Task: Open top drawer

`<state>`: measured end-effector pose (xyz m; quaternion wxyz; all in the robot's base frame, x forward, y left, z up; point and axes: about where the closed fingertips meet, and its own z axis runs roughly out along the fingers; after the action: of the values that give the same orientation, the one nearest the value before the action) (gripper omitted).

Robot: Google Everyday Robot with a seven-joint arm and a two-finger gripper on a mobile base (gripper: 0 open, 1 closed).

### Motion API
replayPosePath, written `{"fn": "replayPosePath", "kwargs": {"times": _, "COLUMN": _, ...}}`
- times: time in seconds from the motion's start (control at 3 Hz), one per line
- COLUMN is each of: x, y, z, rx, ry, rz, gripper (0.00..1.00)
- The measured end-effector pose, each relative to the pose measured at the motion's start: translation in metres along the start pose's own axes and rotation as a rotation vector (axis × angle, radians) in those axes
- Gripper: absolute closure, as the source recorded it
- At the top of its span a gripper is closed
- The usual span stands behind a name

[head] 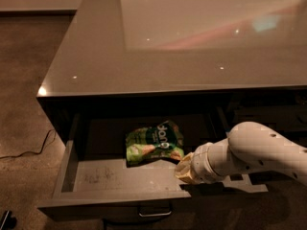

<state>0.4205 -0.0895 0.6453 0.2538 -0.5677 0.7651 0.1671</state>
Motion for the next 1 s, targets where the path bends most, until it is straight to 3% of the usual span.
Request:
{"fn": "replayPosePath", "kwargs": {"times": 0.67, "x": -0.033, "y": -0.029, "z": 0.01, "rx": 0.021, "ry": -0.059, "rz": -0.057, "gripper": 1.0}}
{"fn": "replayPosePath", "kwargs": {"times": 1.0, "x": -0.035, "y": -0.032, "z": 0.014, "rx": 0.02, "ry": -0.058, "rz": -0.067, "gripper": 1.0}}
